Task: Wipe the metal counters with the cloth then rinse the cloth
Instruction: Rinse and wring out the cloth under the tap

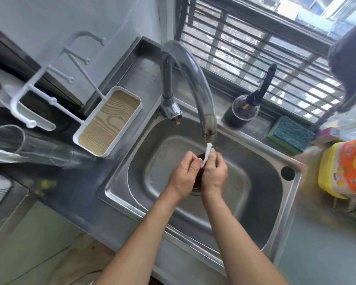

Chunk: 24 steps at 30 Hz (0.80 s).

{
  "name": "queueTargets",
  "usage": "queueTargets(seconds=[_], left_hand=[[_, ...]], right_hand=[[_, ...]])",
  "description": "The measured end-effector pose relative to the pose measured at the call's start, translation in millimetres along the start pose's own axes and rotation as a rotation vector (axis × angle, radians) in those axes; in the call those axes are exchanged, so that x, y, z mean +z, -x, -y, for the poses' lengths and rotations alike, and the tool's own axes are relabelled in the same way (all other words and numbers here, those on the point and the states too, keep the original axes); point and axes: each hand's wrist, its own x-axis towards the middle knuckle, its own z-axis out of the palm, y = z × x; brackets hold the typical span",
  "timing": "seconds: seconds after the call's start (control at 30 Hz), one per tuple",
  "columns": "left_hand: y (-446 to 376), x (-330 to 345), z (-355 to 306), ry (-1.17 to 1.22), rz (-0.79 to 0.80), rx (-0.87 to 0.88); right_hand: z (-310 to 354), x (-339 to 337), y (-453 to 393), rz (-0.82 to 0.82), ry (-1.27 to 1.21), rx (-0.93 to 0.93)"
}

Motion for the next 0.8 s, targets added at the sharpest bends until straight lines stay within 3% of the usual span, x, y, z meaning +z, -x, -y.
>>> queueTargets(seconds=[0.07, 0.17, 0.27, 0.33, 0.47, 0.57, 0.7, 0.8], left_hand=[[-8, -5, 0, 0.134, -0.125, -0.047], [-21, -10, 8, 0.331, -0.281, -0.249], [-14, -2, -4, 0.439, -0.273, -0.339], [-4, 6, -13, 0.396, -0.210, -0.359], [16, 15, -11, 0.212, -0.070, -0.188], [9, 15, -3, 0.048, -0.059, -0.097], [-21, 4, -1, 0.118, -0.268, -0.201], [-13, 10, 6, 0.240, -0.171, -0.207]], right_hand=[[1, -5, 6, 0.056, -0.094, -0.009], [-6, -10, 31, 0.174, -0.150, -0.022], [-18, -9, 55, 0.174, -0.019, -0.194], [-18, -4, 57, 0.089, 0.075, -0.235], [-2, 1, 8, -0.119, 0.131, -0.002], [9, -3, -13, -0.173, 0.060, 0.154], [13, 2, 47, 0.042, 0.076, -0.102], [14, 5, 41, -0.039, 0.104, -0.106]])
